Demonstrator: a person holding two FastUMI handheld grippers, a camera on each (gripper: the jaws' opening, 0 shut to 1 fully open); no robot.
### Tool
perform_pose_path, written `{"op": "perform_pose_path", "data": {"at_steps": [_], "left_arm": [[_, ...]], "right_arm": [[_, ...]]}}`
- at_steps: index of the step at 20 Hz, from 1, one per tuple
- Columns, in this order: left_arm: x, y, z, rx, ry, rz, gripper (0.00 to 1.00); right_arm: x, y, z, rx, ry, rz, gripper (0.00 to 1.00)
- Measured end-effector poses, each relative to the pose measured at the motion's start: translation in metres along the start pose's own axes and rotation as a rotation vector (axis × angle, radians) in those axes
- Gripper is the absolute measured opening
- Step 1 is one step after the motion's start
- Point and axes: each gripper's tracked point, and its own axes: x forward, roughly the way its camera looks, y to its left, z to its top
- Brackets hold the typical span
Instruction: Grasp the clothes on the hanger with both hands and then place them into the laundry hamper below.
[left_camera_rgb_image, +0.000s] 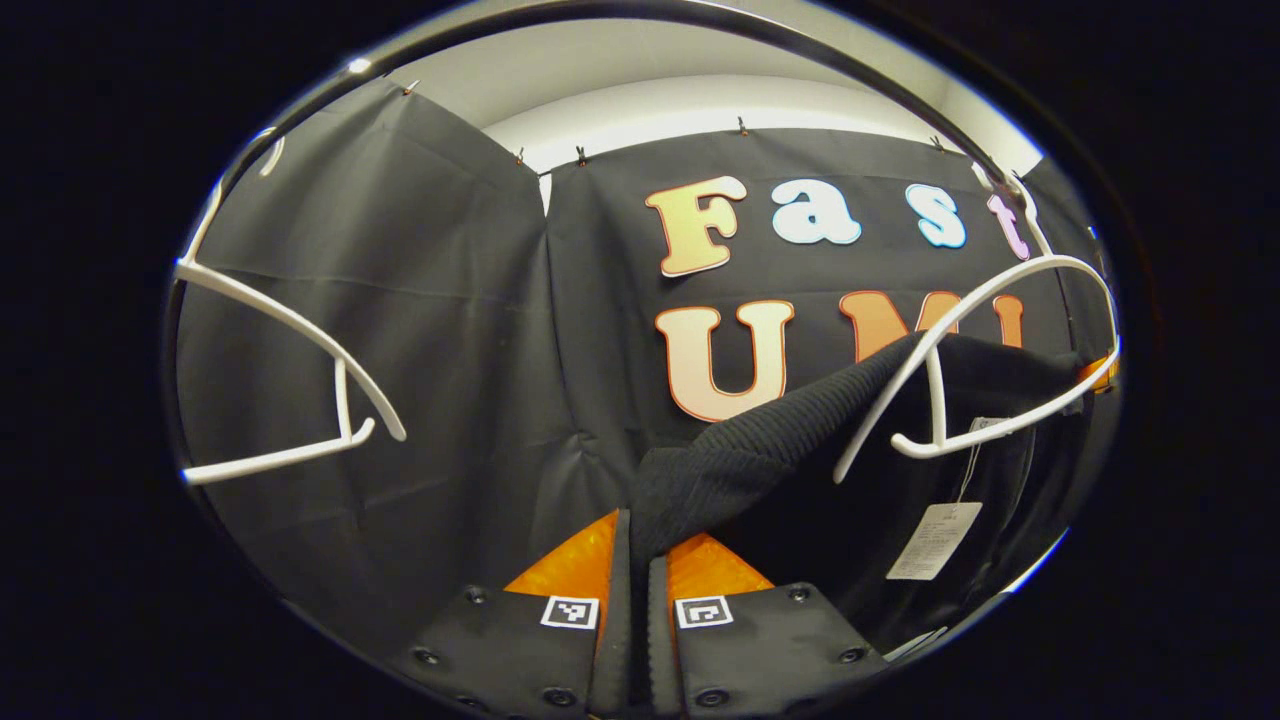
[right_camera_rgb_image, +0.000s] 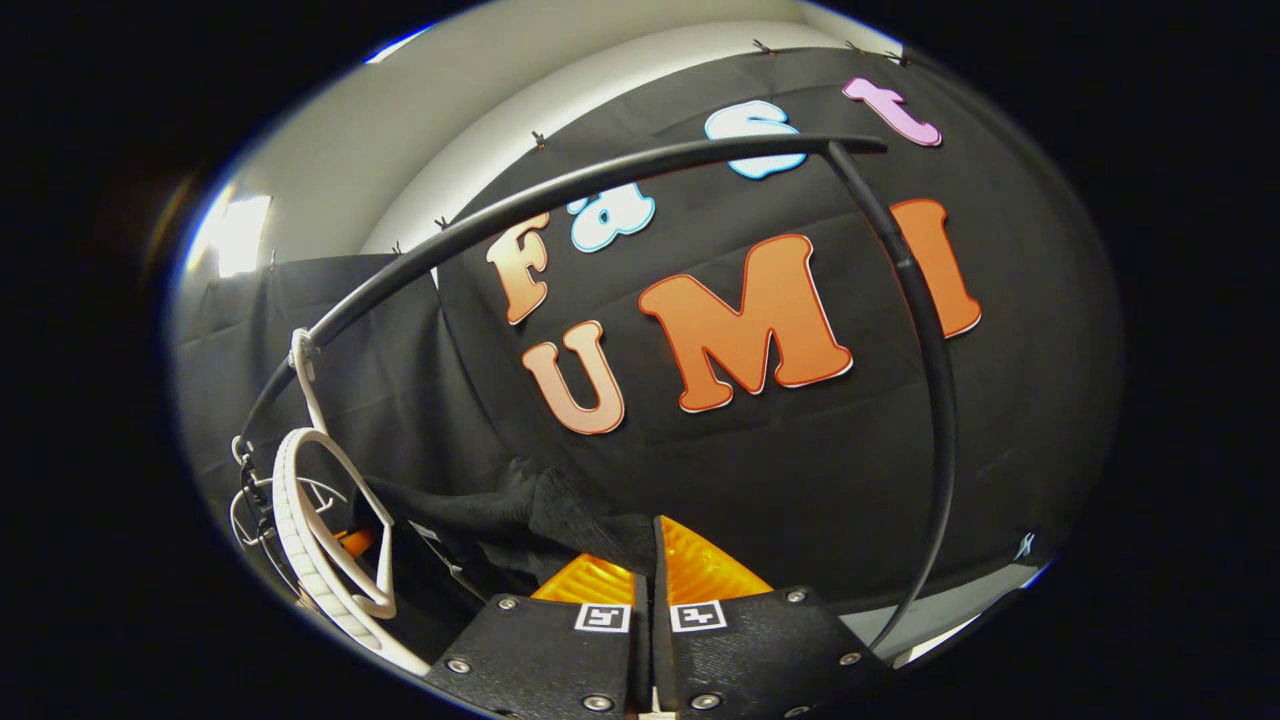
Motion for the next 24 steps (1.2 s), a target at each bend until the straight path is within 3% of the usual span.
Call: {"op": "perform_pose_path", "data": {"at_steps": [3, 7, 14, 24], "left_arm": [[-0.011, 0.003, -0.016, -0.024, 0.042, 0.005, 0.17], [-0.018, -0.004, -0.034, -0.021, 0.071, 0.004, 0.14], [-0.052, -0.036, -0.087, 0.004, 0.176, -0.08, 0.14], [-0.088, -0.104, -0.162, 0.046, 0.337, -0.224, 0.14]], "right_arm": [[0.0, -0.005, -0.013, 0.017, 0.017, 0.002, 0.01], [0.0, -0.015, -0.037, 0.033, 0.047, -0.022, 0.0], [-0.019, -0.022, -0.1, 0.017, 0.128, -0.074, 0.0], [-0.05, -0.012, -0.227, 0.041, 0.28, -0.125, 0.0]]}}
